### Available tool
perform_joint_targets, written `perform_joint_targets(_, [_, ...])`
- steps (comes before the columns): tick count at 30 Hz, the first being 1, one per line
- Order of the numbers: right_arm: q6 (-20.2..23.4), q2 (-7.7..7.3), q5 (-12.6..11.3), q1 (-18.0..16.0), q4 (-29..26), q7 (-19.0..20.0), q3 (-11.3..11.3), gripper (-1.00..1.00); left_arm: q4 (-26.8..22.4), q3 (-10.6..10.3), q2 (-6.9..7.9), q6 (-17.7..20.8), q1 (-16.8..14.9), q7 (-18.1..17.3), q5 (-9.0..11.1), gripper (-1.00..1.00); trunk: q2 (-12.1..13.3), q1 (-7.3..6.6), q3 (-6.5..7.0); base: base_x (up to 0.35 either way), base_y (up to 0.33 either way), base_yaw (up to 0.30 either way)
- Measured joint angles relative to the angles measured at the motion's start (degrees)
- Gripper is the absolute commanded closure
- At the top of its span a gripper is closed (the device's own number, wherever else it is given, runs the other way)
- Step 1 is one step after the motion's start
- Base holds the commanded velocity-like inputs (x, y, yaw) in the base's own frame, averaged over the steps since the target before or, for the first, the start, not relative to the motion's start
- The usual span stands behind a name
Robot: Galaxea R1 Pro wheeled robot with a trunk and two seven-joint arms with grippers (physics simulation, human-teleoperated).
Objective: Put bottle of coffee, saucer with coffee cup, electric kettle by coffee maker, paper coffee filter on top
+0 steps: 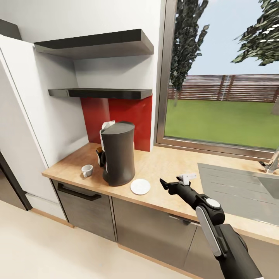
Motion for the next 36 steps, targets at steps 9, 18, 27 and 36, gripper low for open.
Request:
perform_joint_targets(9, [-0.1, -0.01, 0.0, 0.0, 0.0, 0.0, 0.1, -1.0, 0.0, -0.2, -0.02, 0.0, 0.0, 0.0, 0.0, -1.0, 0.0, 0.0, 0.07, 0.0, 0.0, -0.095])
perform_joint_targets(18, [-0.1, 0.01, 0.0, 0.0, 0.1, -0.1, 0.2, -1.0, -0.2, -0.3, -0.17, -0.2, 0.0, 0.0, 0.0, -1.0, 0.0, 0.0, 0.33, 0.0, 0.0, -0.286])
perform_joint_targets(27, [-0.1, 0.03, 0.1, 0.0, 0.1, -0.1, 0.2, -1.0, -0.1, -0.5, 0.53, -0.1, 0.0, 3.1, -0.6, -1.0, 0.0, 0.0, 0.55, 0.0, 0.0, -0.29])
perform_joint_targets(36, [-0.5, 0.13, 2.5, 0.0, 0.1, -0.1, 0.2, -1.0, 0.1, -0.3, -0.21, 0.2, 0.0, 10.7, -11.8, -1.0, 0.0, 0.0, 0.73, 0.0, 0.0, -0.29])
